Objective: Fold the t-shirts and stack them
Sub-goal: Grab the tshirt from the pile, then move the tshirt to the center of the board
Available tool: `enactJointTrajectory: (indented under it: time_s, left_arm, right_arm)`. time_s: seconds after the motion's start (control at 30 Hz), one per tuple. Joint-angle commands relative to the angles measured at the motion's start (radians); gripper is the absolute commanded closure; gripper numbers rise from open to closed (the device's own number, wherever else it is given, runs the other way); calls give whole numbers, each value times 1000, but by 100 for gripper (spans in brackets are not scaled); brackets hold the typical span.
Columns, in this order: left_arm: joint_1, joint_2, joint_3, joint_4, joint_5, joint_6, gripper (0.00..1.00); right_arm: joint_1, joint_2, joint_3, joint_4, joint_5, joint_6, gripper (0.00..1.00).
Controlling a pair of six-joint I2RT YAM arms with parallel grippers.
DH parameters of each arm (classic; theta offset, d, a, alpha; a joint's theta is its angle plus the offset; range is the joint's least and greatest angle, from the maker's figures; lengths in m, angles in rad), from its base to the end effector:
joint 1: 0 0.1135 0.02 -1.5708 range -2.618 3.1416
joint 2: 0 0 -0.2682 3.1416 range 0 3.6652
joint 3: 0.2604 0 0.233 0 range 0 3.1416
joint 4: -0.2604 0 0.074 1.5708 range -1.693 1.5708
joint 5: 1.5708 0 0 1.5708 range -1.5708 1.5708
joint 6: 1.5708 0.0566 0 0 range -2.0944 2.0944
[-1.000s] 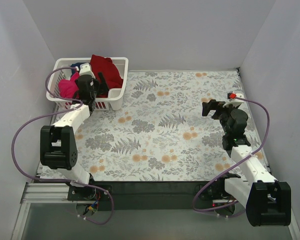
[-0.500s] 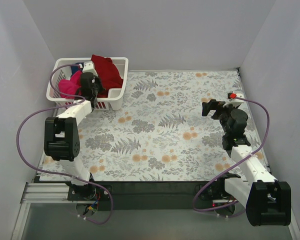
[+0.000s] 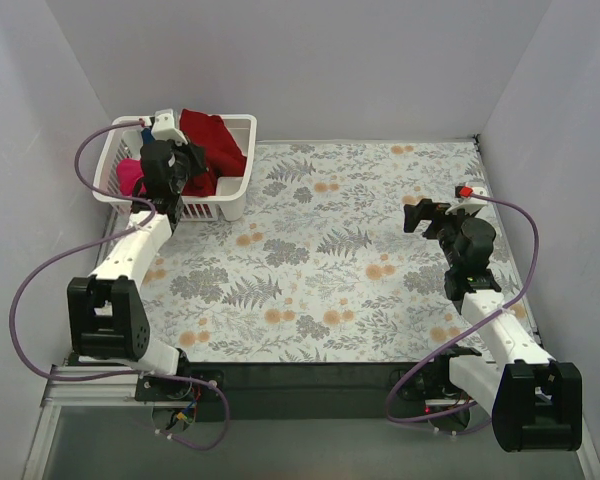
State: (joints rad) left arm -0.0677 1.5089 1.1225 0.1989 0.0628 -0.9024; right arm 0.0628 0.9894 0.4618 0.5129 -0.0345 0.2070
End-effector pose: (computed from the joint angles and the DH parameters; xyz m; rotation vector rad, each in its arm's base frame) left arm 0.3617 -0.0281 0.3276 -0.6945 1.6831 -0.7533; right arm 0.2274 0.0163 0.2742 0.0876 1.5881 0.2379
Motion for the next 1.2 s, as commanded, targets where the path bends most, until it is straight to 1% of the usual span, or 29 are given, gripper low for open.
enactJointTrajectory:
  time_s: [0.0,0.13,0.23,0.53,0.67,0.77,0.9,0.93,1.0,1.03,1.1,1.13,1.17]
  left_arm:
    - [-17,-128,11,22,103,-16,100]
    - [-44,-205,29,20,190,-36,100]
    - [-78,-252,49,22,227,-33,100]
    - [-171,-334,155,51,371,-50,100]
    - [-182,-351,201,65,448,-79,100]
    - [-191,-361,198,66,497,-101,100]
    - [-230,-368,128,103,558,-171,100]
    - [-242,-362,87,118,580,-184,100]
    - [-297,-345,40,137,589,-196,100]
    - [-351,-325,17,137,572,-193,100]
    - [-406,-296,-71,143,545,-181,100]
    - [-459,-279,-107,146,534,-168,100]
    - [-484,-235,-156,149,520,-167,100]
  right_arm:
    - [0,9,40,16,-18,8,4]
    - [-1,9,40,18,-22,11,5]
    - [-1,5,40,16,-24,11,5]
    - [-1,-14,35,15,-50,14,6]
    - [-1,-27,32,13,-53,14,7]
    - [-1,-38,26,13,-48,14,6]
    - [0,-58,24,9,-47,14,7]
    - [0,-60,21,7,-48,14,6]
    - [0,-66,17,4,-50,15,6]
    - [-1,-67,9,6,-50,17,7]
    - [-1,-72,2,4,-45,17,7]
    - [0,-72,-8,4,-42,19,7]
    - [-1,-74,-12,3,-39,20,7]
